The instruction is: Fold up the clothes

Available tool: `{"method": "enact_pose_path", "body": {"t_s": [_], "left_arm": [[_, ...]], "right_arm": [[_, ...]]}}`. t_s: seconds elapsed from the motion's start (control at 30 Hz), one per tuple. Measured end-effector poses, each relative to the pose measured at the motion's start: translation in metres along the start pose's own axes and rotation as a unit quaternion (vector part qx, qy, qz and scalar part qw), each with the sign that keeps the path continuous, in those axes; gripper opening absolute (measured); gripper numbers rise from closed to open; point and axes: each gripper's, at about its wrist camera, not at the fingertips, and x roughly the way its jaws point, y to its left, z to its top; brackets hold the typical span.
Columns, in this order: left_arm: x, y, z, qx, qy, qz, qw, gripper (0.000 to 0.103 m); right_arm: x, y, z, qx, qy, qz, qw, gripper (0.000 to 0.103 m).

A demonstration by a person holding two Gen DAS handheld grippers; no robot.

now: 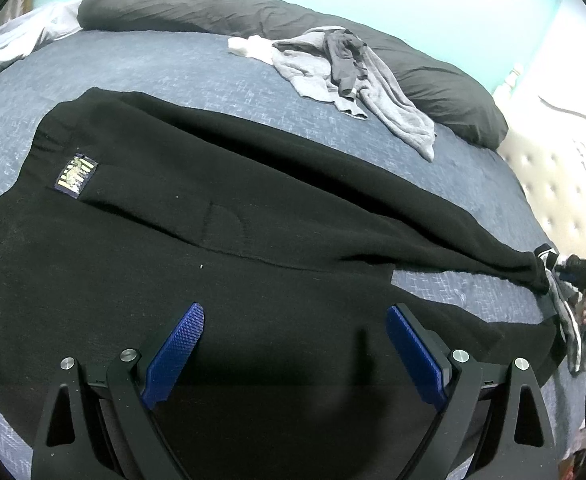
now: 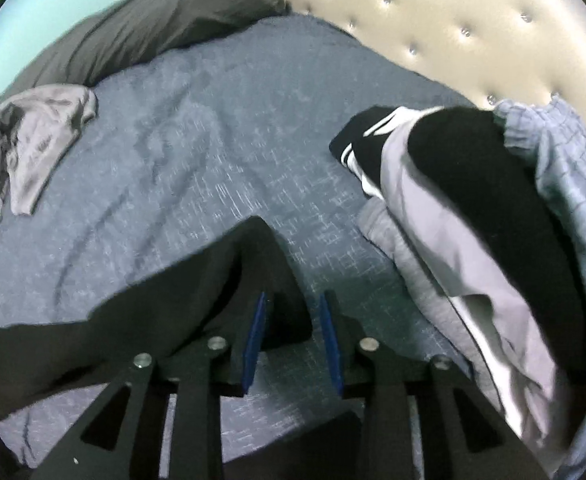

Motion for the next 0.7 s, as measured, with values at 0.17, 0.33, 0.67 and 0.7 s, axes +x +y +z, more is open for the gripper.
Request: {"method": "enact_pose_path", "body": {"t_s": [0.17,0.33,0.67,0.7], "left_arm": [[-0.002,0.003,0.001,-0.003,-0.003,0.003,1.0000,0.095],[-0.003,0.006,0.003,-0.007,-0.004,0.002,1.0000,0.095],[-0.009,0.011,0.009,-0.008,-0.014,0.007,0.9998,0.095],[-0.009,0.012,0.010,-0.008,-0.015,0.008,0.9998,0.095]], "right_arm": [[0.000,0.037,-0.001,-0.034,0.018,0.075,0.996,0.054],[-0.004,0.083,-0.017,-0.060,0.047,0.150,0.986,0.054],[-0.004,0.214,-0.045,-0.193,0.082,0.233,0.950,0.054],[-0.004,0.222,-0.045,-0.204,0.082,0.233,0.947,0.054]]}}
